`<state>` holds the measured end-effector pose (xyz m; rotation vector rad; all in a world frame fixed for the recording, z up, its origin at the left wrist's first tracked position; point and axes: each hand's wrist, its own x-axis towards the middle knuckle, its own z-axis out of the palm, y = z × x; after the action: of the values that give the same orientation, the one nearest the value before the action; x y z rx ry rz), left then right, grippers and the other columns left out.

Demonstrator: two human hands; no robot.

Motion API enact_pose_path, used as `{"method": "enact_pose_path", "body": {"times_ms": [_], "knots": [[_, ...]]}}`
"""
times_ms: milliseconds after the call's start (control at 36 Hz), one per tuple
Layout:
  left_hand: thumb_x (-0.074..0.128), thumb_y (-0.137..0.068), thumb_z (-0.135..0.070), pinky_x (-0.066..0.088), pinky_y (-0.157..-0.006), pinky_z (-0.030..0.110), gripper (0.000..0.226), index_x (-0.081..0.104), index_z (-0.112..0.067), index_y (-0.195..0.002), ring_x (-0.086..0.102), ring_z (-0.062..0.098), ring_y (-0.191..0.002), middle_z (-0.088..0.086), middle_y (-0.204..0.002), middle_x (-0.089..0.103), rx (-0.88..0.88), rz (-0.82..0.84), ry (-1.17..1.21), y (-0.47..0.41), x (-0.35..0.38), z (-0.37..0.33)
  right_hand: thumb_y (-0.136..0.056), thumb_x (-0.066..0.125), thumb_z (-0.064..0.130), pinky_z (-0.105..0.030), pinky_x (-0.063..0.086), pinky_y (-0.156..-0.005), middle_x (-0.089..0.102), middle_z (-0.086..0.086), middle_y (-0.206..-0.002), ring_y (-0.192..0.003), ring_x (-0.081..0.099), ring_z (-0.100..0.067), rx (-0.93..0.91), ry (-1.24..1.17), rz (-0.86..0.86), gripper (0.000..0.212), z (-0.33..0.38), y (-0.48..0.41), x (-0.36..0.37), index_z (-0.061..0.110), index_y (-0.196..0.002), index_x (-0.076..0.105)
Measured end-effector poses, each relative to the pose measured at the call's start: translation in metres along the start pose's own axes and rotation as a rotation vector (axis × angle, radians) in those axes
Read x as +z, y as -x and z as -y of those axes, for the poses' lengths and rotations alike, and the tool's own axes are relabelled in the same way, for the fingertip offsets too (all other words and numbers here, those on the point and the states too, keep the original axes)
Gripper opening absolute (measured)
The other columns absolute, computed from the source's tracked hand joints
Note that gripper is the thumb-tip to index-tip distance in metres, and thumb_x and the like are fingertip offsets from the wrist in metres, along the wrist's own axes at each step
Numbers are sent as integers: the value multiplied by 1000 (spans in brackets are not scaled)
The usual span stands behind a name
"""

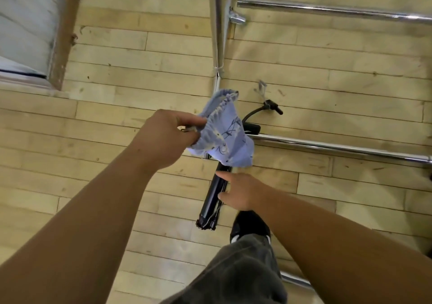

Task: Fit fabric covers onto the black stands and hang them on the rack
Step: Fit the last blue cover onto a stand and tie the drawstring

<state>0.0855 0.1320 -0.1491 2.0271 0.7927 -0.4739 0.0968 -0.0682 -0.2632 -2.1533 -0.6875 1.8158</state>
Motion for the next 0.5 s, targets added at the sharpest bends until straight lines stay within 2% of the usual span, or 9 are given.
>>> {"method": "enact_pose_path", "body": {"times_ms": [56, 83, 139, 194, 278, 306, 361, 444, 500], "knots": [[64, -96, -14, 31, -35, 17, 29, 78, -37, -107, 32, 6, -34, -20, -92, 73, -11, -9, 16, -3, 2, -3, -106, 48, 35, -27, 41, -62, 54, -20, -143, -78, 57, -15, 0, 10, 38, 68, 3, -6, 2, 36, -164, 12], [64, -97, -15, 32, -35, 16, 29, 78, -37, -107, 32, 6, -34, -22, -92, 72, -15, -11, 20, -4, 4, -4, -107, 46, 34, -27, 42, -67, 48, -20, -150, -79, 58, -15, 4, 20, 48, 67, 4, -8, 2, 35, -164, 11], [65, -97, -16, 34, -36, 17, 28, 77, -39, -107, 34, 8, -37, -26, -95, 71, -11, -15, 21, -7, 6, -6, -107, 46, 32, -28, 42, -71, 44, -19, -154, -101, 64, -23, 7, 25, 34, 67, 4, -13, 2, 35, -164, 12], [68, -96, -18, 36, -38, 18, 27, 77, -42, -106, 37, 9, -39, -27, -95, 70, -4, -29, 23, -9, 7, -7, -106, 48, 27, -26, 40, -64, 53, -17, -144, -109, 62, -27, 1, 16, -2, 68, 5, -17, 0, 33, -164, 13], [70, -96, -21, 36, -38, 19, 24, 77, -41, -106, 37, 12, -41, -26, -95, 71, -11, -44, 38, -9, 8, -8, -104, 48, 17, -24, 31, -52, 61, -9, -109, -71, 49, -14, 4, -3, -5, 73, 8, -21, -4, 31, -165, 9], [70, -96, -21, 35, -37, 19, 24, 77, -41, -106, 35, 11, -40, -25, -96, 71, -15, -43, 47, -9, 8, -9, -104, 48, 15, -24, 29, -50, 61, -9, -110, -64, 41, -10, 12, -9, -6, 75, 10, -21, -6, 30, -165, 8], [69, -96, -19, 33, -36, 18, 24, 77, -39, -107, 30, 8, -36, -22, -98, 72, -27, -38, 64, -9, 10, -10, -104, 49, 14, -24, 25, -48, 60, -15, -128, -60, 34, -9, 19, 17, -16, 77, 12, -22, -12, 27, -165, 5], [68, -96, -18, 31, -35, 17, 24, 77, -38, -107, 29, 6, -34, -18, -99, 73, -41, -30, 80, -9, 11, -13, -104, 51, 13, -24, 25, -49, 61, -12, -109, -60, 35, -12, 19, 85, -10, 81, 14, -28, -17, 22, -165, -1], [69, -96, -19, 33, -36, 17, 24, 78, -39, -107, 32, 8, -38, -18, -93, 73, -32, -28, 81, -11, 13, -15, -103, 53, 14, -26, 38, -53, 60, -12, -105, -67, 49, -15, 23, 103, -12, 81, 16, -34, -19, 18, -165, 1]]}}
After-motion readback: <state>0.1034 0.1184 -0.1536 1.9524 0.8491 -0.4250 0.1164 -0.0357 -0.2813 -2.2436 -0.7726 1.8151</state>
